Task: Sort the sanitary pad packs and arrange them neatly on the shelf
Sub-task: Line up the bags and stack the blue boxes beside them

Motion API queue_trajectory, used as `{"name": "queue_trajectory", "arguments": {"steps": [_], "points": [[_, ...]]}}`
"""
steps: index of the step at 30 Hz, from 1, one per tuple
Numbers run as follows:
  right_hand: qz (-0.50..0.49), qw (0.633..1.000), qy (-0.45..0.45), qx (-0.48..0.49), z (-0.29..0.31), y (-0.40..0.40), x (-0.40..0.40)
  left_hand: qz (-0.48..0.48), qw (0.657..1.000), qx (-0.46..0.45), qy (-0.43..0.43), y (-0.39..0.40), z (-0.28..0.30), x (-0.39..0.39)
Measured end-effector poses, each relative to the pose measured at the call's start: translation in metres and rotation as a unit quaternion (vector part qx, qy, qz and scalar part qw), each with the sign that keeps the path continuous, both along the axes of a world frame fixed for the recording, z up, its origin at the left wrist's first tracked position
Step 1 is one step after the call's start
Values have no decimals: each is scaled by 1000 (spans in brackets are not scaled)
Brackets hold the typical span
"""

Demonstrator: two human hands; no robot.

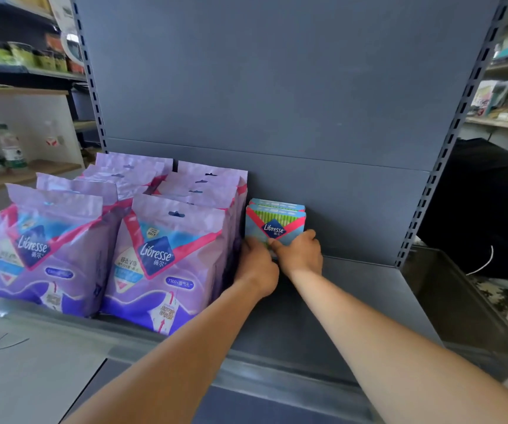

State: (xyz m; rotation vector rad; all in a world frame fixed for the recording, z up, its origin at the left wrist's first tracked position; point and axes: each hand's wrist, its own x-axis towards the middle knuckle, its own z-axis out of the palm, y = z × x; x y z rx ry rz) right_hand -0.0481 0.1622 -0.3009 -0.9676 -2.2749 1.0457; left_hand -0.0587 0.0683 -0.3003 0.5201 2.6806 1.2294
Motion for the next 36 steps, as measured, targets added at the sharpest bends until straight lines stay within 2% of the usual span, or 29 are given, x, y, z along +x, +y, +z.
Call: {"name": "queue_trajectory", "arguments": {"steps": [6,9,13,18,25,33,36], "points": [[-8,999,-28,-25,7,-5,27,-99,982,-149,54,-20,4,29],[73,991,-79,81,8,-9,58,-129,966,-198,101,-35,10,45],[177,938,-170,246,14,-14,101,-134,944,-263,149,-57,19,64],[220,894,-218,324,26,-24,139,-115,905,-337,231,-69,35,97],[217,883,-217,356,24,-31,176,-137,889,-361,247,-75,36,122],[167,902,-158,365,-14,-49,218,-141,906,-278,285,-97,5,148],[165,901,-159,369,-17,-60,232,-162,901,-275,295,-102,-2,161]]}}
